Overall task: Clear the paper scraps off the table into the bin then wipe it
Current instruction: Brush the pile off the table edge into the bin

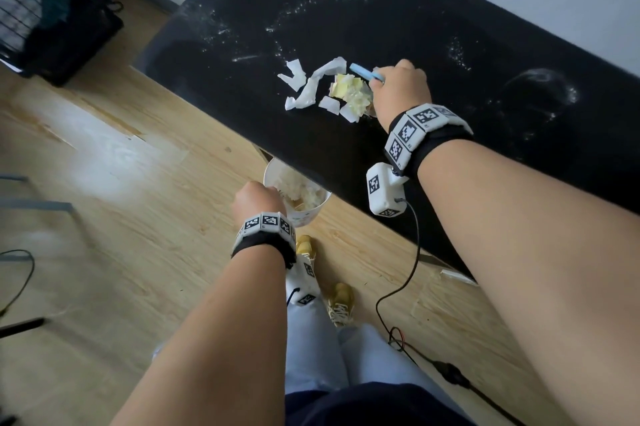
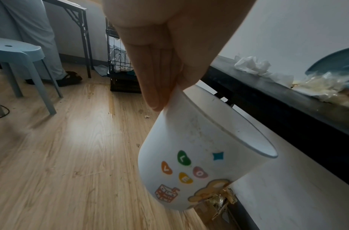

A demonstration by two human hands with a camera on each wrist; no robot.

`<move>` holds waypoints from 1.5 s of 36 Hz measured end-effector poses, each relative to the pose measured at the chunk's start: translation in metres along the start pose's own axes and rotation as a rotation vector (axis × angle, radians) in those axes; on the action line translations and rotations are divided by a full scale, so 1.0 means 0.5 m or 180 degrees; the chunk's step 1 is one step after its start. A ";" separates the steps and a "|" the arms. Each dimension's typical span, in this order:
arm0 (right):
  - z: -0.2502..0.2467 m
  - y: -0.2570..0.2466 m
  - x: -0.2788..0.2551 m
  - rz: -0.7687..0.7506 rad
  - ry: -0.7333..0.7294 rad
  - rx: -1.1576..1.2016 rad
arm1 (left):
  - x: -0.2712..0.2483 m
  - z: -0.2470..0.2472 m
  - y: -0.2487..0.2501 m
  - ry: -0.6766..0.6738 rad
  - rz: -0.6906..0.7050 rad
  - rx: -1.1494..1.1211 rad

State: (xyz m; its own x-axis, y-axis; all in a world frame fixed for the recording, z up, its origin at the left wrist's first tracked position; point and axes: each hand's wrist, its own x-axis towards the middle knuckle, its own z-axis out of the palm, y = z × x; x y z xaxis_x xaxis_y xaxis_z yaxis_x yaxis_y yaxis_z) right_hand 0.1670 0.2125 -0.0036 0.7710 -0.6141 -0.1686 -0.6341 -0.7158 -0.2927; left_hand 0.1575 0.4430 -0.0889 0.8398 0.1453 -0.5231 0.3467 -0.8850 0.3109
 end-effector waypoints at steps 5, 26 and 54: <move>0.002 0.002 -0.042 -0.0133 -0.0140 0.0095 | -0.014 0.000 0.000 0.0010 0.0022 -0.0005; -0.019 -0.017 -0.170 -0.0122 -0.0235 0.0240 | -0.037 0.006 -0.008 0.0168 0.0185 -0.0199; 0.000 -0.075 -0.215 -0.0765 -0.0873 0.0400 | -0.031 -0.016 -0.015 0.0230 0.0186 -0.0312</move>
State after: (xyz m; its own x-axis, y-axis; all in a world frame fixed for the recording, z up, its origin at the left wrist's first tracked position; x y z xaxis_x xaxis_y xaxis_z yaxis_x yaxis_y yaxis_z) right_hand 0.1077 0.3054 0.0256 0.8947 -0.3098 -0.3217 -0.4342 -0.7717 -0.4646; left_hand 0.1451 0.4510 -0.0765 0.8864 0.1296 -0.4443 0.3326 -0.8459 0.4169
